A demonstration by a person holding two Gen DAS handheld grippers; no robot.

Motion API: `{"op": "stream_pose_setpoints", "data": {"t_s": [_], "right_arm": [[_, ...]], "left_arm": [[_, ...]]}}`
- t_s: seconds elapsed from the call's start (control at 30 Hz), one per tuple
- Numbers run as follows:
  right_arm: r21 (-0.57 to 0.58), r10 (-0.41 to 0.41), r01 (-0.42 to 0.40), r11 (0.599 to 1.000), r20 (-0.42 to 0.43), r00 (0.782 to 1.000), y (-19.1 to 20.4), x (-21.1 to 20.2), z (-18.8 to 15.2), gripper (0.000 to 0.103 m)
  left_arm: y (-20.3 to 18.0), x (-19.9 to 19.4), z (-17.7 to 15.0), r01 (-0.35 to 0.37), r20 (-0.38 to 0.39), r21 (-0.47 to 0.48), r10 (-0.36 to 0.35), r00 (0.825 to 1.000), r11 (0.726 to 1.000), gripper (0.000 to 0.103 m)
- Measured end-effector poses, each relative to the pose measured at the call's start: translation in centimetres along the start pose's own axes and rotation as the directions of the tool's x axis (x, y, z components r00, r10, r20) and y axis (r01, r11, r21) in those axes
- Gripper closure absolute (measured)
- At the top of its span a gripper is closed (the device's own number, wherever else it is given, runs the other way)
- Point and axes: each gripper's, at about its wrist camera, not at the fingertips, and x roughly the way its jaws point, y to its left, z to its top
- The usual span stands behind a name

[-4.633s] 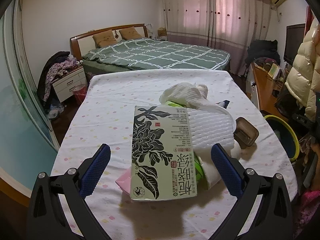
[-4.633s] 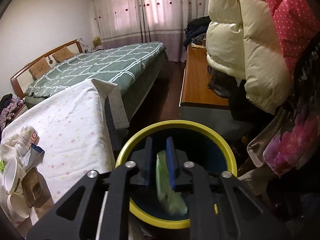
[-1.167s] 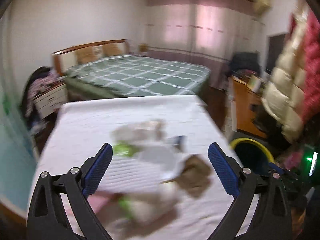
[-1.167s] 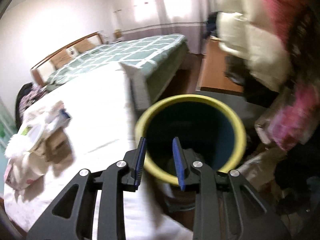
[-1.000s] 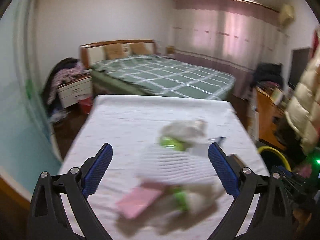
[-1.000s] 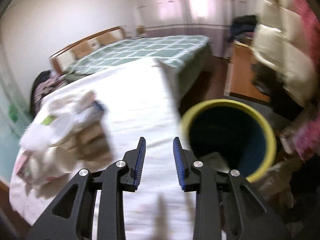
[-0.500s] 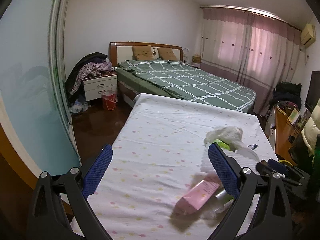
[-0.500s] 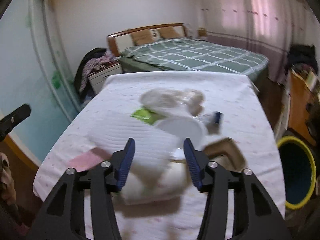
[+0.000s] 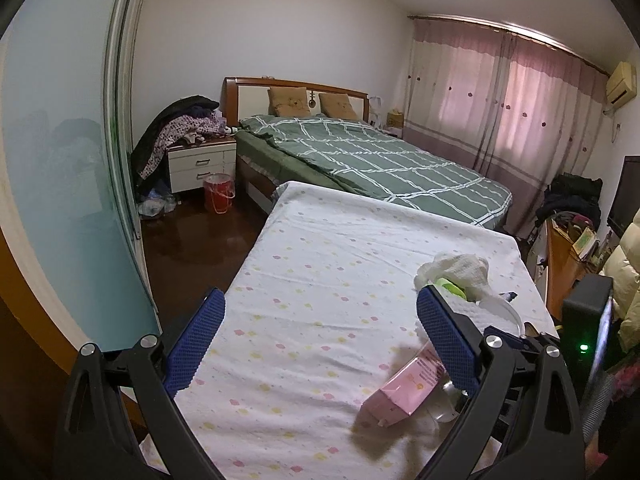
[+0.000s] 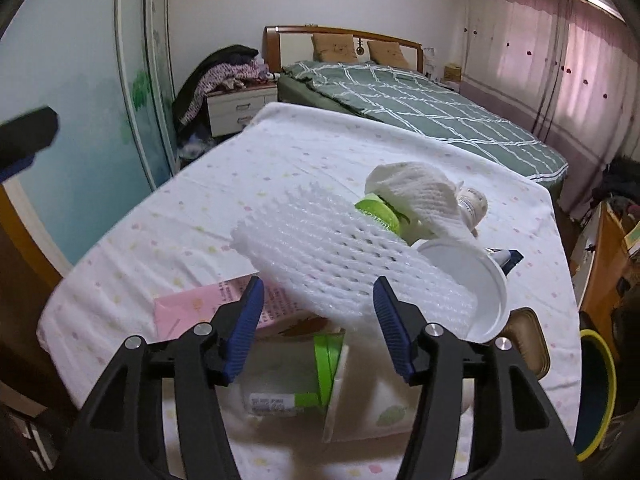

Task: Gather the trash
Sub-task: 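Grasp the white foam net with the right gripper and lift it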

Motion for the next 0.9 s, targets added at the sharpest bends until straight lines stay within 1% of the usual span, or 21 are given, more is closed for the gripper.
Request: {"op": "stream_pose_setpoints", "data": {"t_s": [0.13, 0.2, 0.23, 0.33, 0.37, 0.4, 0.63, 0.8, 0.9], "right_arm": [[0.01, 0.007, -0.007, 1.0, -0.007, 1.0, -0.5, 0.5, 0.1, 0.049], [0.007, -0.008, 0.009, 1.0, -0.009, 1.0, -0.7, 0.7, 0.2, 0.059], [0.004, -0.018, 0.018, 1.0, -0.009, 1.0, -0.7, 0.8, 0.2, 0.062], [0.021, -0.002, 0.002, 1.0, -0.006, 1.0, -1.3, 0.6, 0.3, 0.077], [0.025, 0.0, 0.0, 1.0, 0.001, 1.0, -1.4, 0.4, 0.4, 0.085], [0.026, 0.001, -0.001, 1.0, 0.01, 1.0, -1.6, 0.2, 0.5, 0.091], [0.063, 0.012, -0.017, 0.998, 0.085, 0.996, -3.0, -2.6, 1.0, 0.093], [0.099, 0.047, -0.062, 0.993, 0.149, 0.988, -4.5, -5.4, 1.5, 0.093], [0.113, 0.051, -0.072, 0.991, 0.182, 0.982, -5.1, -7.1, 1.5, 0.093]], "left_arm": [[-0.3, 0.2, -0.1, 0.003, -0.004, 0.0, -0.003, 1.0, 1.0, 0.008], [-0.5, 0.3, -0.2, 0.005, -0.005, 0.0, -0.005, 1.0, 1.0, 0.008], [-0.4, 0.2, -0.2, 0.004, -0.004, 0.001, -0.004, 1.0, 1.0, 0.008], [-0.6, 0.2, -0.3, 0.007, -0.005, 0.005, -0.007, 1.0, 1.0, 0.008], [-0.7, 0.2, -0.3, 0.007, -0.005, 0.006, -0.007, 1.0, 1.0, 0.008], [-0.9, 0.3, -0.3, 0.008, -0.006, 0.008, -0.008, 1.0, 1.0, 0.008], [-1.5, 0.4, -0.5, 0.019, -0.012, 0.015, -0.019, 1.0, 1.0, 0.008], [-2.1, 0.5, -0.6, 0.033, -0.017, 0.023, -0.033, 0.999, 0.999, 0.008], [-2.4, 0.6, -0.6, 0.042, -0.02, 0.029, -0.041, 0.999, 0.999, 0.008]]}}
